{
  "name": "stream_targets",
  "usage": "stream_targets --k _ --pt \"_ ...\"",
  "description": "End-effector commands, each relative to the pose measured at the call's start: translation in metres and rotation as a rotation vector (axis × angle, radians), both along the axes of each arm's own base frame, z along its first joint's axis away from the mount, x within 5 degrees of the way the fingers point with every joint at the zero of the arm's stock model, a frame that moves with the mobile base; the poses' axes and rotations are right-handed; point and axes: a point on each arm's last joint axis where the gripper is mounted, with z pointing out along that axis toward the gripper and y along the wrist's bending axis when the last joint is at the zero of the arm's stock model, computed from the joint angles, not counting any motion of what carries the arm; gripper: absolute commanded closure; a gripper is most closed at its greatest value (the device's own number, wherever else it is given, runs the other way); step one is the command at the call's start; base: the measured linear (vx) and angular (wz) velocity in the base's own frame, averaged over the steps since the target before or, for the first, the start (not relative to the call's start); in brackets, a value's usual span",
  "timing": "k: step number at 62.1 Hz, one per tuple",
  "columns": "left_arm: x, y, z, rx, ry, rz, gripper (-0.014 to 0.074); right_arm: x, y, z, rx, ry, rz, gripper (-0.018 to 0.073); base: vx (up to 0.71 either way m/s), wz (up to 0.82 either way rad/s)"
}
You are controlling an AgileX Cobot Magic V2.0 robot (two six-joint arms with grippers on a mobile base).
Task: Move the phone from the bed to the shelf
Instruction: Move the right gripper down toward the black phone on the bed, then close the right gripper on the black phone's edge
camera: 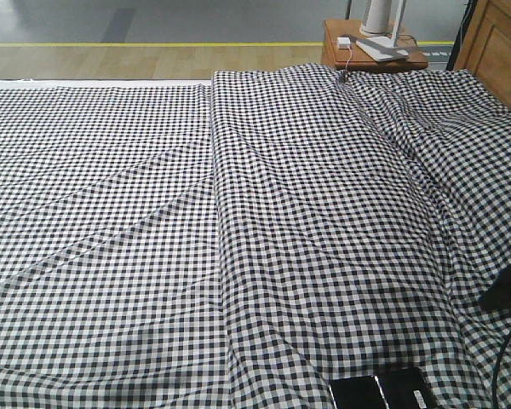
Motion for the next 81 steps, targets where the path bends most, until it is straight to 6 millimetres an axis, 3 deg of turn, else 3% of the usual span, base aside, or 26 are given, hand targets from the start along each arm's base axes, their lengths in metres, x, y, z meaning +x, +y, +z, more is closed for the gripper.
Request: stream_targets --k 1,14,28,44,81 --pt "0.001 0.001 0.006 -0.017 -0.074 0.006 0.0596 0.005 -0.003 0.001 0.017 -0.045 0.043 -0.0036 0.0 0.0" --pt "0.001 0.001 0.006 -0.017 -0.074 0.006 0.0596 0.002 0.007 -0.04 0.142 -0.029 0.106 -0.0036 0.0 0.0" --pt "0.001 0.001 0.006 -0.017 -0.074 0.006 0.0596 0.009 0.013 -0.071 0.282 -0.026 0.081 -0.0036 0.0 0.0" --pt "0.001 0.001 0.006 -0.017 -0.074 0.006 0.0596 0.015 0.013 -0.093 0.363 0.002 0.092 -0.0036 0.0 0.0" --pt "0.001 0.001 0.006 -0.017 -0.074 0.006 0.0596 -0.002 0.031 -0.147 0.521 0.062 0.066 -0.0036 0.0 0.0"
